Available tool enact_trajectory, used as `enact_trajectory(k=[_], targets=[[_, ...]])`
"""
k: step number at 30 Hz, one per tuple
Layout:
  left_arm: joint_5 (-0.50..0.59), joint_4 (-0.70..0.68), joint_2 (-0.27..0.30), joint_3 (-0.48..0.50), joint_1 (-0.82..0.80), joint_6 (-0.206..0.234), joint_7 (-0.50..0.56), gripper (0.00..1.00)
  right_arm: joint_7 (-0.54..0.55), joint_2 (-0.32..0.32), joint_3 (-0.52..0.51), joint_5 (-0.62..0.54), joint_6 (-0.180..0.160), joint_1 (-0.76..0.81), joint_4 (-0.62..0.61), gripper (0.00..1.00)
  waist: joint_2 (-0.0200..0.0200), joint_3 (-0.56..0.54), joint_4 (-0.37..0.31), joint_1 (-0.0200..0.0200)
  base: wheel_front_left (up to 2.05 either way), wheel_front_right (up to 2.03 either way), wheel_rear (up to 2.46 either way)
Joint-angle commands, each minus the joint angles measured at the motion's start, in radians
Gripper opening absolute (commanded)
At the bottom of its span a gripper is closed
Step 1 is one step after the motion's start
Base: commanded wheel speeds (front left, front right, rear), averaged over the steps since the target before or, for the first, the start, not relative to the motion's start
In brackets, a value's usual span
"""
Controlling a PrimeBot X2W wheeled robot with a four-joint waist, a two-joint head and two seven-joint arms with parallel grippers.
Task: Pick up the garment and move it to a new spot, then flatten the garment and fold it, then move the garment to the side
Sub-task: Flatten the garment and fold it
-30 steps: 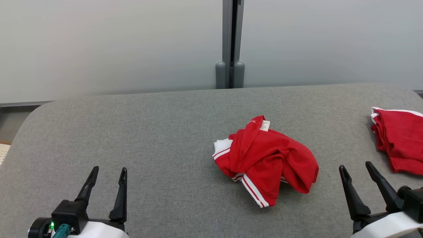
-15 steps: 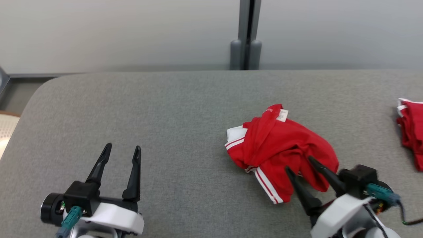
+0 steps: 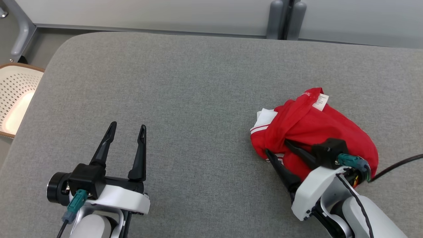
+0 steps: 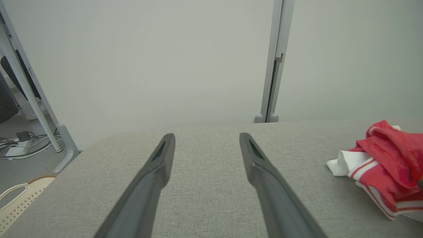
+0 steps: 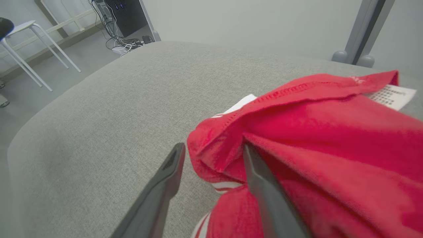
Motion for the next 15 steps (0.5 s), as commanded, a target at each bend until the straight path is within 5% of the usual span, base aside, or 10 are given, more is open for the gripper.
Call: enact_trajectory(k=[1, 8, 15], targets=[[0.005, 0.005, -0.001, 0.004, -0.026, -0.006, -0.009, 1.00, -0.013, 0.004, 0.011, 0.011, 0.000, -0.024, 0.013, 0.00, 0.0000, 0.008, -0.001, 0.0000, 0.00, 0.00, 0.00], [0.011, 0.010, -0.005, 0.001, -0.047, -0.007, -0.022, 1.00, -0.130, 0.014, -0.018, 0.019, 0.000, -0.068, 0.001, 0.00, 0.0000, 0.008, -0.035, 0.0000, 0.00, 0.00, 0.00], [0.016, 0.005, 0.004, 0.002, -0.054, -0.003, -0.026, 1.00, -0.216, 0.018, -0.152, 0.023, 0.000, -0.025, -0.061, 0.00, 0.0000, 0.002, -0.083, 0.0000, 0.00, 0.00, 0.00]])
